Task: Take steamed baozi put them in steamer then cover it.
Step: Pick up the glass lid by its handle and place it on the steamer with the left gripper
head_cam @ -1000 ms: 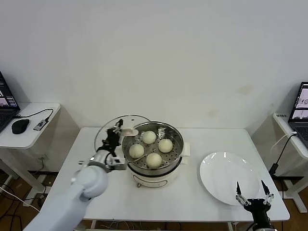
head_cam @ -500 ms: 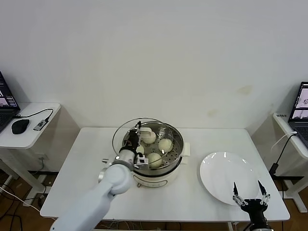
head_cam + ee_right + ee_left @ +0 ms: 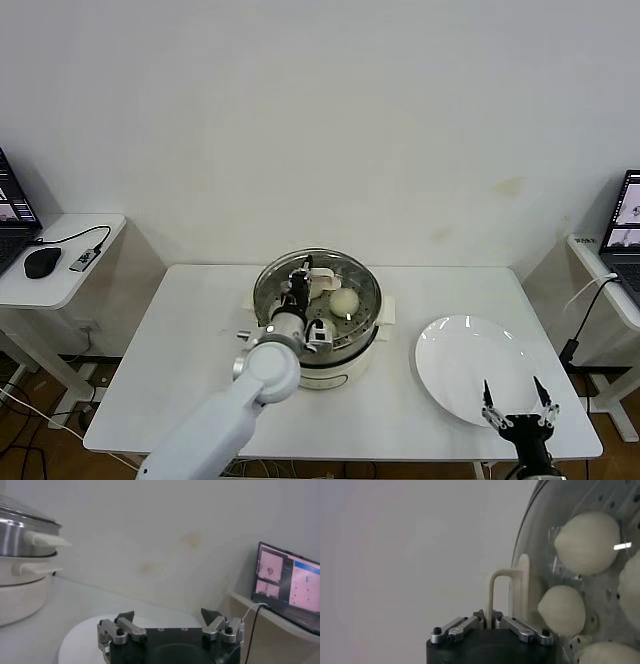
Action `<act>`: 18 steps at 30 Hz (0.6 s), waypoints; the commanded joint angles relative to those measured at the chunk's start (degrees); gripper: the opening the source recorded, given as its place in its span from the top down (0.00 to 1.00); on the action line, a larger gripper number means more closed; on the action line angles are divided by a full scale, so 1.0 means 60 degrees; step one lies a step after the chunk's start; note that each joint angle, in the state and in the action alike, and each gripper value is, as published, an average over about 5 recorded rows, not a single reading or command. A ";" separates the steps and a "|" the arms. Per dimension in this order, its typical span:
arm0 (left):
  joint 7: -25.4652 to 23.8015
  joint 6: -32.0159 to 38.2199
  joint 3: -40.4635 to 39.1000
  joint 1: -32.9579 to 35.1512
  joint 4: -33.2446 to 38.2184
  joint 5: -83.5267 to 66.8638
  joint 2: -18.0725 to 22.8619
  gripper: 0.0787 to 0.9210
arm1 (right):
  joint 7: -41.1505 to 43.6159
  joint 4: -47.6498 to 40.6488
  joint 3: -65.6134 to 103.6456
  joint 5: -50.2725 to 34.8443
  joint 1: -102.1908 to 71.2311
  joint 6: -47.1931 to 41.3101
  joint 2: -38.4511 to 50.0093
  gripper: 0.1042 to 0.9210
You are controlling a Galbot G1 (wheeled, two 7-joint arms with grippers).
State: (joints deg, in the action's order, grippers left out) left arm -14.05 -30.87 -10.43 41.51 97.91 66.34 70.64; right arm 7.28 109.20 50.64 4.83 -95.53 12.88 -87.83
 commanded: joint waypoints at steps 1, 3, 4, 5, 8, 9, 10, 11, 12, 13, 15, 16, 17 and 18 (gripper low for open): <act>-0.0087 -0.0045 -0.0093 0.0006 -0.0154 0.0224 0.0290 0.91 | 0.0004 -0.0029 -0.0024 0.0025 0.0000 0.0004 -0.0009 0.12; -0.0107 -0.0043 -0.0081 0.0049 -0.0101 0.0221 0.0259 0.91 | 0.0006 -0.0033 -0.0019 0.0029 -0.0002 0.0003 -0.0007 0.12; -0.0119 -0.0043 -0.0073 0.0072 -0.0069 0.0220 0.0240 0.91 | 0.0007 -0.0036 -0.0017 0.0032 -0.0004 0.0002 -0.0006 0.12; -0.0131 -0.0042 -0.0063 0.0094 -0.0037 0.0221 0.0215 0.91 | 0.0009 -0.0037 -0.0015 0.0034 -0.0004 0.0002 -0.0006 0.12; -0.0159 -0.0038 -0.0012 0.0151 0.0046 0.0210 0.0131 0.91 | 0.0012 -0.0036 -0.0027 0.0054 -0.0005 0.0000 -0.0015 0.12; -0.0164 -0.0036 0.0005 0.0161 0.0060 0.0198 0.0103 0.91 | 0.0014 -0.0035 -0.0035 0.0063 -0.0004 -0.0001 -0.0019 0.12; -0.0171 -0.0035 0.0017 0.0167 0.0068 0.0179 0.0081 0.91 | 0.0015 -0.0035 -0.0046 0.0072 -0.0003 -0.0002 -0.0023 0.12; -0.0177 -0.0034 0.0021 0.0169 0.0069 0.0160 0.0064 0.91 | 0.0016 -0.0036 -0.0055 0.0080 -0.0001 -0.0004 -0.0026 0.12; -0.0181 -0.0032 0.0022 0.0169 0.0068 0.0140 0.0059 0.91 | 0.0017 -0.0036 -0.0067 0.0088 0.0001 -0.0005 -0.0031 0.12; -0.0184 -0.0031 0.0022 0.0168 0.0067 0.0122 0.0060 0.91 | 0.0019 -0.0036 -0.0079 0.0096 0.0004 -0.0005 -0.0035 0.12; -0.0183 -0.0031 0.0018 0.0167 0.0063 0.0093 0.0081 0.91 | 0.0024 -0.0035 -0.0097 0.0114 0.0005 -0.0006 -0.0044 0.12; -0.0177 -0.0032 0.0018 0.0167 0.0057 0.0076 0.0100 0.91 | 0.0027 -0.0034 -0.0105 0.0122 0.0005 -0.0005 -0.0046 0.12; -0.0173 -0.0033 0.0019 0.0170 0.0050 0.0062 0.0118 0.91 | 0.0030 -0.0034 -0.0109 0.0129 0.0003 -0.0005 -0.0046 0.12; -0.0170 -0.0032 0.0021 0.0174 0.0039 0.0045 0.0139 0.91 | 0.0034 -0.0034 -0.0111 0.0134 0.0000 -0.0005 -0.0046 0.12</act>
State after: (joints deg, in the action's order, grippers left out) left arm -15.10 -30.99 -10.23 42.57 98.34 66.79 71.01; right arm 7.42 109.03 50.04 5.53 -95.50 12.88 -88.07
